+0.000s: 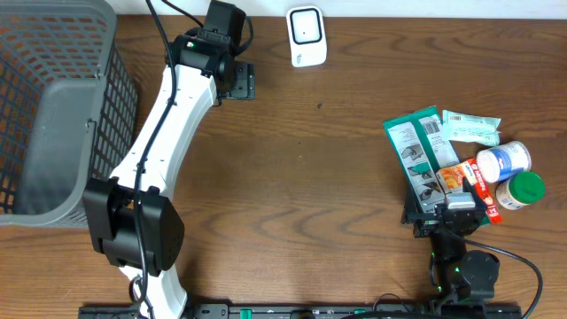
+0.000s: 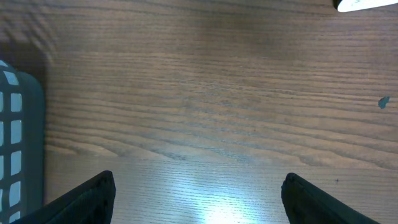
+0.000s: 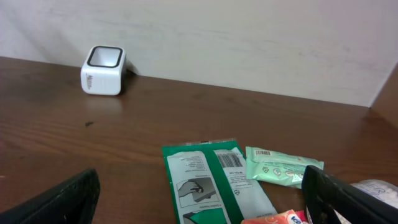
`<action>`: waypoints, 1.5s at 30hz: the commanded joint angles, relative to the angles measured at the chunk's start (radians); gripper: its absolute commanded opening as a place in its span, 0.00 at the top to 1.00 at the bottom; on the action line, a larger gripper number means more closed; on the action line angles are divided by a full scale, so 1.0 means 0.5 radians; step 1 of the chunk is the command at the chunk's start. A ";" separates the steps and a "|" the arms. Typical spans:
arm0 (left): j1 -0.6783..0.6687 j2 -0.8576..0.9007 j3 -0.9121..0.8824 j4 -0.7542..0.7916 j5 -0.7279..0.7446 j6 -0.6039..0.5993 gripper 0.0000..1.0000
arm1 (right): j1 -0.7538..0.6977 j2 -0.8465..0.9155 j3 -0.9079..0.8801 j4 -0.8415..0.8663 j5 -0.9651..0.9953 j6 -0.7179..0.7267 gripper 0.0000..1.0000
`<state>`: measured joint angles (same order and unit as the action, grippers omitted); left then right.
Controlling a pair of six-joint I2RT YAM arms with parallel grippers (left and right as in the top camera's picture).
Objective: Scan the item barcode
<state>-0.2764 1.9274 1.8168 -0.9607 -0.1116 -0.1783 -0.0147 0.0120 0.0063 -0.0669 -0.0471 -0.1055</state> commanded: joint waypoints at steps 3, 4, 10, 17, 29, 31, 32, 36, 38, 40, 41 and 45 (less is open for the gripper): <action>0.001 -0.079 0.017 -0.021 -0.026 0.027 0.18 | -0.025 -0.012 -0.002 -0.011 0.032 0.007 0.01; 0.001 -0.088 0.017 -0.043 -0.026 0.027 0.18 | -0.025 -0.012 -0.002 -0.011 0.032 0.007 0.01; 0.009 -0.219 0.017 -0.064 -0.026 0.027 0.18 | -0.025 -0.012 -0.002 -0.011 0.032 0.007 0.01; 0.053 -0.574 0.017 -0.067 -0.025 0.027 0.18 | -0.025 -0.012 -0.002 -0.011 0.032 0.007 0.01; 0.227 -1.466 0.016 -0.281 -0.026 0.027 0.18 | -0.025 -0.012 -0.002 -0.011 0.032 0.007 0.01; 0.269 -1.635 0.016 -0.439 -0.039 0.029 0.18 | -0.025 -0.012 -0.002 -0.011 0.032 0.007 0.01; 0.278 -1.680 0.016 -0.495 -0.069 0.027 0.18 | -0.025 -0.012 -0.002 -0.011 0.032 0.007 0.01; 0.285 -1.818 0.016 -0.746 -0.170 0.027 0.18 | -0.025 -0.012 -0.002 -0.011 0.032 0.007 0.01; 0.282 -1.852 0.014 -0.882 -0.185 0.027 0.18 | -0.025 -0.012 -0.002 -0.011 0.032 0.007 0.01; 0.282 -1.886 0.004 -0.964 -0.184 0.027 0.18 | -0.025 -0.012 -0.002 -0.011 0.032 0.007 0.01; 0.283 -1.908 -0.007 -0.989 -0.182 0.025 0.18 | -0.025 -0.012 -0.002 -0.011 0.032 0.007 0.01; 0.284 -2.015 -0.127 -1.001 -0.161 0.018 0.18 | -0.025 -0.012 -0.002 -0.011 0.031 0.007 0.01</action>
<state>-0.1390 0.9573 1.8000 -1.4555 -0.1802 -0.1787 -0.0147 0.0120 0.0063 -0.0677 -0.0441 -0.1055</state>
